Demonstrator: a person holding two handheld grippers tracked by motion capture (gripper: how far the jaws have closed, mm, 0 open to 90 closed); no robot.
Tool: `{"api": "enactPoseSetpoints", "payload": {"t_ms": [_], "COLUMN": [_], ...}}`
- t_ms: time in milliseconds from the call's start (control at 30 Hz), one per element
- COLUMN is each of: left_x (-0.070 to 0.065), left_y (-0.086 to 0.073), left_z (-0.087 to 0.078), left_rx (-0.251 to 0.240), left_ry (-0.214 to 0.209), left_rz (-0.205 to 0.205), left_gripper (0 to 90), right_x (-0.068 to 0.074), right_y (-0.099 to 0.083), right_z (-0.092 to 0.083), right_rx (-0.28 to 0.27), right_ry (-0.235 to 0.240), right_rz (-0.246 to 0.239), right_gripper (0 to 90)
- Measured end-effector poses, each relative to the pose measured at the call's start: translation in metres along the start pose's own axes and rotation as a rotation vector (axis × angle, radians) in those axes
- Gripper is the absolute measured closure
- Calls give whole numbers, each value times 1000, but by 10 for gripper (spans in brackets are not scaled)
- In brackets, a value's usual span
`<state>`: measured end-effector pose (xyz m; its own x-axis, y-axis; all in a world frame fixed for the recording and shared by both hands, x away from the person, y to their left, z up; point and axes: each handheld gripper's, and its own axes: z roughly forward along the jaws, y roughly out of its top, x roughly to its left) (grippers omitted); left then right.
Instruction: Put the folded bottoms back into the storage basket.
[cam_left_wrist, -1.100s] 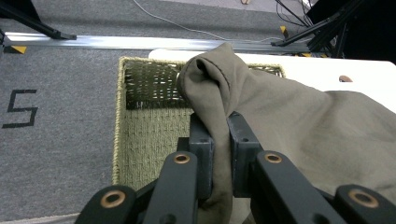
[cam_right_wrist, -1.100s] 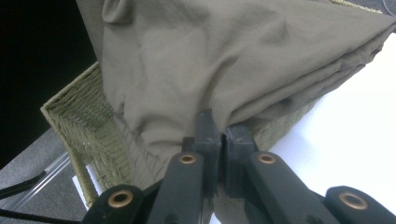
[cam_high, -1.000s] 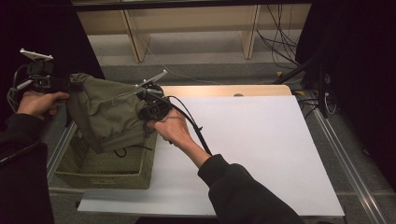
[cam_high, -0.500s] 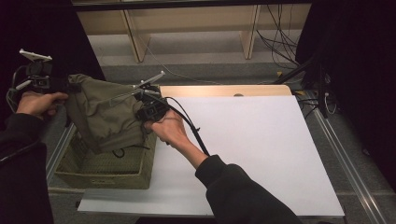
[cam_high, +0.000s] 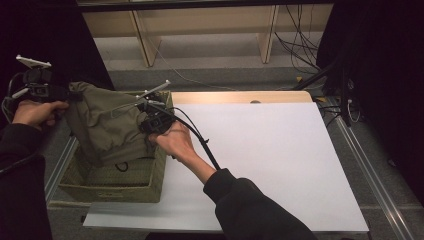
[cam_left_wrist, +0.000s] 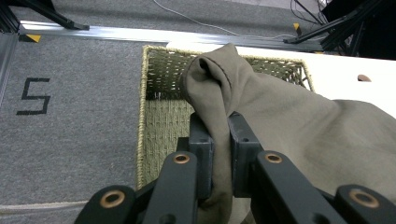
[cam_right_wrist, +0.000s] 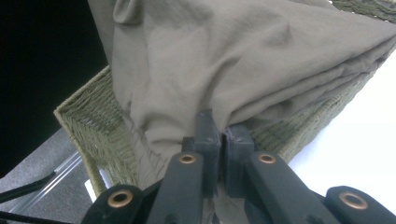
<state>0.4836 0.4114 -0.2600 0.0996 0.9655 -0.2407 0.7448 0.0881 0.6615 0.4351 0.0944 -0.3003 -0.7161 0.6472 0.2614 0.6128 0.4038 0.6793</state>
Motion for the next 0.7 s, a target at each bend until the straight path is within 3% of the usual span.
{"api": "enactPoseSetpoints", "payload": {"t_ms": [700], "left_x": [2], "left_y": [-3], "left_z": [9], "left_rx": [36], "left_ry": [14], "left_rz": [-7], "left_gripper": [813], "right_x": [1], "right_y": [-10], "right_z": [14], "right_rx": [33], "right_ry": [15], "right_rz": [18], "right_gripper": [863]}}
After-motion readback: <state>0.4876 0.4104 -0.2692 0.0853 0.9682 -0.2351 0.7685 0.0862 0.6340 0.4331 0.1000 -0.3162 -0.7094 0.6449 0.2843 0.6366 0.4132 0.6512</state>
